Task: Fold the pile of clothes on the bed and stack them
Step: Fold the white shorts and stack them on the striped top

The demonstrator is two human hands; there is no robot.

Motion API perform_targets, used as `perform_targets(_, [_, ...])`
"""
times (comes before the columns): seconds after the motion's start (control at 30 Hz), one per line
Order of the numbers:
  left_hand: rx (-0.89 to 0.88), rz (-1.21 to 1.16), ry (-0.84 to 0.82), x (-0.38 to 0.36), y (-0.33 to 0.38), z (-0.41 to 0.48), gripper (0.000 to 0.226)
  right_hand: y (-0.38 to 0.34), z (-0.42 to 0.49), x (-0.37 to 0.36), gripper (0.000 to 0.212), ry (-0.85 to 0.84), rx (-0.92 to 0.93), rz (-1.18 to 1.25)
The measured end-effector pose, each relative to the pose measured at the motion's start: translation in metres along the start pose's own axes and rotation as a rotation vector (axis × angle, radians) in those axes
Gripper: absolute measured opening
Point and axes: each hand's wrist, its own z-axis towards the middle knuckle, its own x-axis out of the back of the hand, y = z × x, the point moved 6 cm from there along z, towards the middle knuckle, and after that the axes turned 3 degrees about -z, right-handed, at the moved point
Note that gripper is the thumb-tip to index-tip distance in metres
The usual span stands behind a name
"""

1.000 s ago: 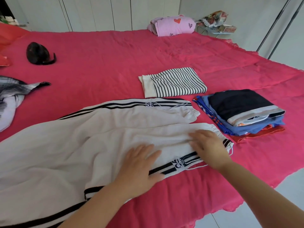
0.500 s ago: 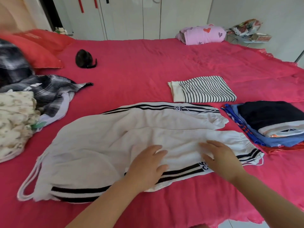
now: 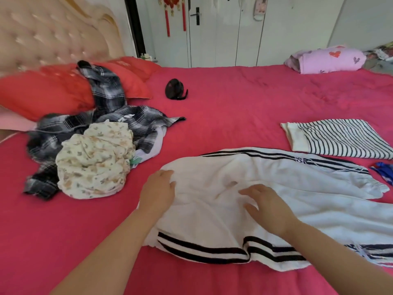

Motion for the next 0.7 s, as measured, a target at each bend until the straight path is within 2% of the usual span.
perform_targets(0.1, [0.013,-0.074,0.115,0.013,-0.012,0.026,0.034,-0.015,0.039,-0.003,0.039,-0.039,-0.002,-0.015])
perform_targets(0.17, [0.12,-0.188,0.131,0.014,-0.029,0.044,0.034,-0.022,0.067,-0.007,0.038,-0.057,-0.005,-0.029])
perform_targets(0.3, [0.365,-0.299,-0.005,-0.005,-0.064,0.068,0.032,-0.038,0.125,-0.017,0.037,-0.072,-0.026,-0.037])
perform_targets(0.4, [0.455,-0.437,-0.16,-0.027,-0.07,0.076,0.031,-0.06,0.17,-0.021,0.034,-0.025,0.005,0.007])
perform_targets(0.47, [0.427,-0.467,-0.259,-0.041,-0.063,0.08,0.042,-0.079,0.196,-0.023,0.033,0.012,0.061,0.052])
perform_targets(0.53, [0.352,-0.499,-0.358,-0.054,-0.052,0.082,0.037,-0.096,0.216,-0.028,0.034,0.0,0.129,0.046])
perform_targets(0.63, [0.194,-0.513,-0.517,-0.066,-0.036,0.078,0.021,-0.106,0.234,-0.046,0.048,-0.161,0.178,-0.088])
perform_targets(0.7, [0.156,-0.463,-0.551,-0.069,-0.034,0.076,0.017,-0.097,0.233,-0.062,0.055,-0.326,0.155,-0.221])
